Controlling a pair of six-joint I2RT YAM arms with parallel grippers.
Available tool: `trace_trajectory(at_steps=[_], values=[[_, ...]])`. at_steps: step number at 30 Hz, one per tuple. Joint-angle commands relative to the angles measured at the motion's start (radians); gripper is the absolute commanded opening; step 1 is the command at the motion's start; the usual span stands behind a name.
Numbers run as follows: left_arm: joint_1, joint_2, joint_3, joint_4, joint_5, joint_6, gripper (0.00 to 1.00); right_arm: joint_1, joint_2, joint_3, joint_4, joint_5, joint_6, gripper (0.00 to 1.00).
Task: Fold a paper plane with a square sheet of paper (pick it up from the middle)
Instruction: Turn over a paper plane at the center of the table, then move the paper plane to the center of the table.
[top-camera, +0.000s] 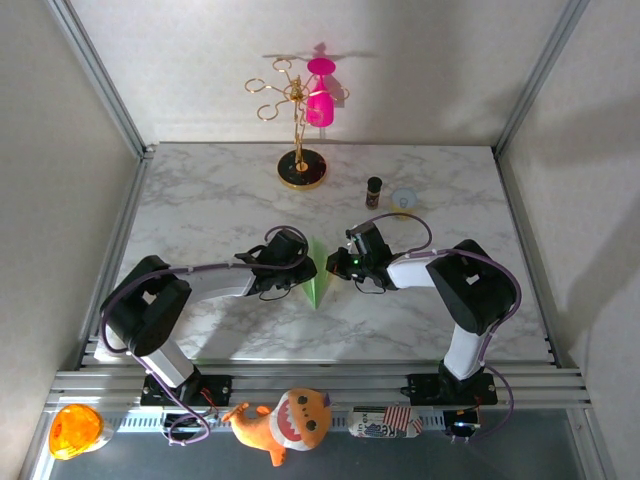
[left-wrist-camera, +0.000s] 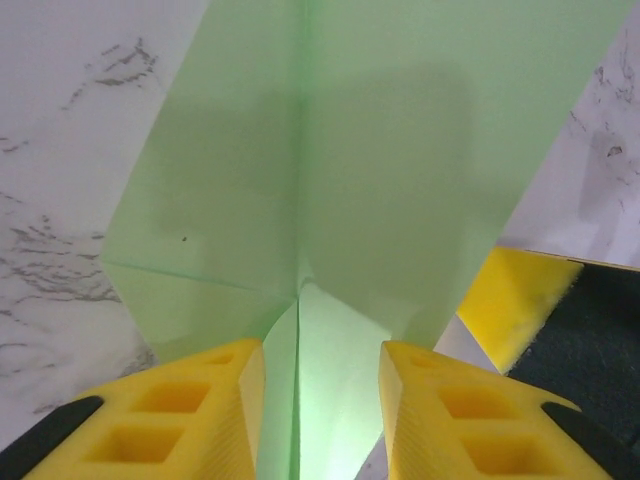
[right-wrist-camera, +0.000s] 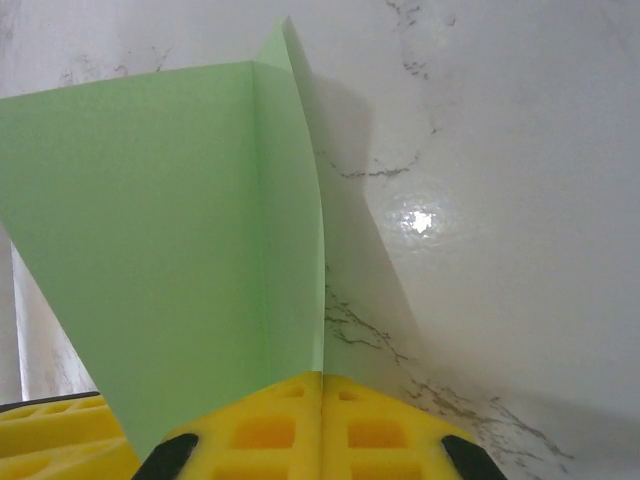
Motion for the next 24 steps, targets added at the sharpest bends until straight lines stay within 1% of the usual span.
trace_trajectory(at_steps=[1, 5, 7, 16, 20, 24], values=[[-0.008, -0.026, 0.032, -0.054, -0.048, 0.024, 0.36, -0.006, 0.012, 0.018, -0.014, -0.008, -0.017, 0.06], [-0.008, -0.038, 0.052, -0.091, -0.105, 0.05, 0.39, -0.006, 0.012, 0.017, -0.013, -0.008, -0.018, 0.06], [-0.007, -0.024, 0.065, -0.111, -0.115, 0.071, 0.41, -0.006, 0.013, 0.015, -0.014, -0.007, -0.018, 0.06], [-0.022, 0.026, 0.084, -0.116, -0.037, 0.139, 0.46, -0.006, 0.016, 0.015, -0.014, -0.005, -0.018, 0.06], [-0.037, 0.027, 0.084, -0.104, 0.008, 0.147, 0.52, -0.006, 0.016, 0.019, -0.014, -0.005, -0.018, 0.06], [-0.048, 0.018, 0.074, -0.079, 0.046, 0.157, 0.52, -0.006, 0.013, 0.018, -0.017, -0.002, -0.018, 0.06]])
